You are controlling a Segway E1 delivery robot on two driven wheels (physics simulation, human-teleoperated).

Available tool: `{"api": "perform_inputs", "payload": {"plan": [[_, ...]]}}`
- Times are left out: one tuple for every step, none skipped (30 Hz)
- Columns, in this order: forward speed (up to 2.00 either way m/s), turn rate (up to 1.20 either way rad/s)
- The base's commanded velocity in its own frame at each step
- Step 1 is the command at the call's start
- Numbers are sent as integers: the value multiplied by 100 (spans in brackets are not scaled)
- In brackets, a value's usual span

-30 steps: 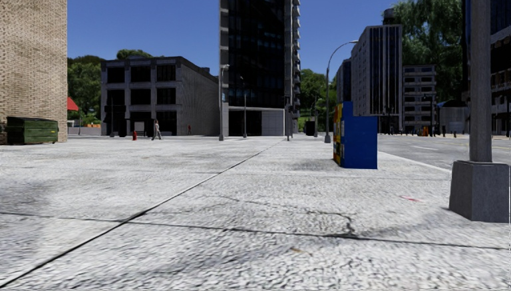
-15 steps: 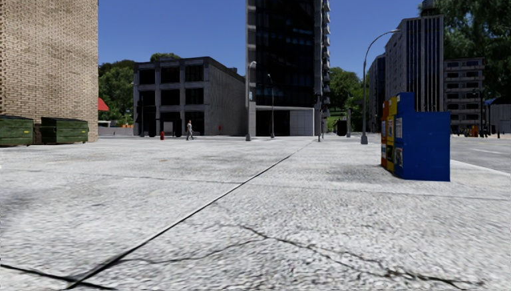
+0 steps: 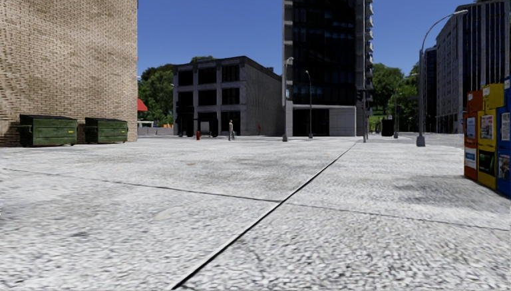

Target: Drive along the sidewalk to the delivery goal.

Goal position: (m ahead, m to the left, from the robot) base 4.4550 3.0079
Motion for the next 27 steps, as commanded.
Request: {"api": "perform_inputs", "payload": {"plan": [[200,56],[200,56],[200,56],[200,56],[200,56],[200,56],[200,56],[200,56],[200,56],[200,56],[200,56],[200,56],[200,56],[200,56],[200,56],[200,56],[200,56],[200,56],[200,56],[200,56],[200,56],[200,56],[200,56],[200,56],[200,56],[200,56],[200,56]]}}
